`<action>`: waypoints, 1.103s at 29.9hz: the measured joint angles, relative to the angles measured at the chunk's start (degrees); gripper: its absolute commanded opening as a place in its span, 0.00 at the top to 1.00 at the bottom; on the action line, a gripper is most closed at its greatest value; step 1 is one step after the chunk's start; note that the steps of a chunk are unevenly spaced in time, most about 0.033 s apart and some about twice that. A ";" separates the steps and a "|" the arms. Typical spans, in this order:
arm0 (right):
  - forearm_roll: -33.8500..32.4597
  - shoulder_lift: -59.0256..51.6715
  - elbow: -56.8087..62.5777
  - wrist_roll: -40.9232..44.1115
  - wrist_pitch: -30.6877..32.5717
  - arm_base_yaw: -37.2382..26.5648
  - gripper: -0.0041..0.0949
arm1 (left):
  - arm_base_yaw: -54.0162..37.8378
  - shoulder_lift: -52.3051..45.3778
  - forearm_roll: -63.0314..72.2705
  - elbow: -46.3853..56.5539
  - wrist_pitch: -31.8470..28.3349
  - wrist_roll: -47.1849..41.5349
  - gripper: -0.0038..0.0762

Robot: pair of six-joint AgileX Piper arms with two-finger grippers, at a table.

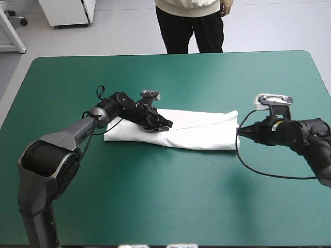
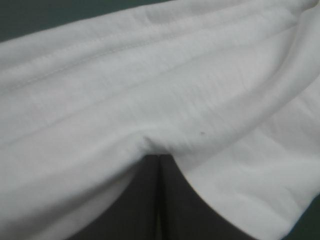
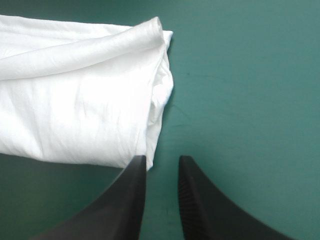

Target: Fold the cloth

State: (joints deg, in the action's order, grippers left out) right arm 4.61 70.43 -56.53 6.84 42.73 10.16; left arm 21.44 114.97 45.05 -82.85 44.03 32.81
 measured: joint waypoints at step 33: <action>43.48 30.60 -2.32 -41.00 -7.03 -10.24 0.98 | 0.00 0.27 0.60 -0.10 0.95 0.29 0.96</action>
State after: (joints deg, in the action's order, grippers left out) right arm 48.09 101.03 -58.84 -34.16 35.69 -0.08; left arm 21.44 115.24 45.65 -82.95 44.97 33.10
